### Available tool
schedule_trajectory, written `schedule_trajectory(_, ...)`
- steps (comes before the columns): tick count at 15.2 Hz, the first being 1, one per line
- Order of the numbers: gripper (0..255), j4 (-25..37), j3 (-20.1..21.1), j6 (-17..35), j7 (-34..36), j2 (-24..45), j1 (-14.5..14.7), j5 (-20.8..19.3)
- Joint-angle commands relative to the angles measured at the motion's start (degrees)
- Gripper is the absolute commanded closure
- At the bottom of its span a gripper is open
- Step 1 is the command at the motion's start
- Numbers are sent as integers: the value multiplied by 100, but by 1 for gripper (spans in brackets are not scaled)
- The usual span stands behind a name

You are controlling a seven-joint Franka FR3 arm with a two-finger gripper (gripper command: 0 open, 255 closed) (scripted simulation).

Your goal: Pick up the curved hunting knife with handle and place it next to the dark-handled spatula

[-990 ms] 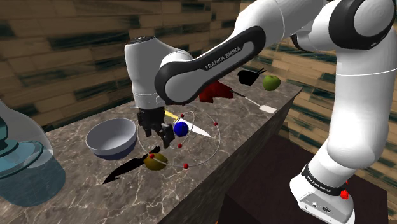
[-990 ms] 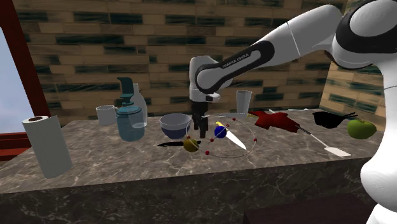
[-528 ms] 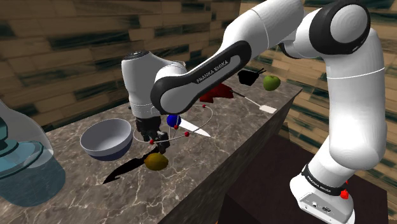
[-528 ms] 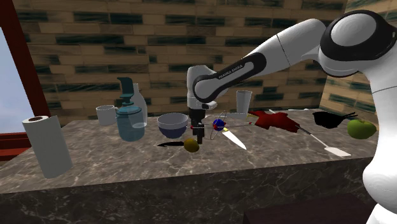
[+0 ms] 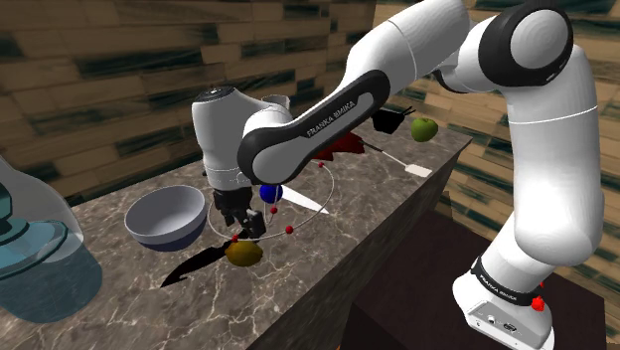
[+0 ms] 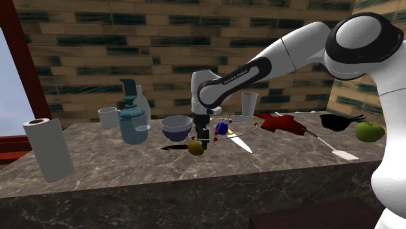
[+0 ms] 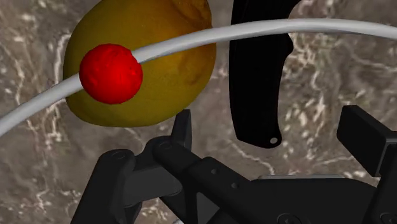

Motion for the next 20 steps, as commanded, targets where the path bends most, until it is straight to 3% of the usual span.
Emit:
schedule_trajectory(1, 0, -2, 0, 1, 1, 0, 0, 0)
schedule_trajectory(2, 255, -3, 0, 2, 1, 0, -1, 0)
schedule_trajectory(11, 255, -2, 2, 1, 2, 1, -2, -1)
schedule_trajectory(20, 255, 269, 205, -520, -168, -327, -126, 291)
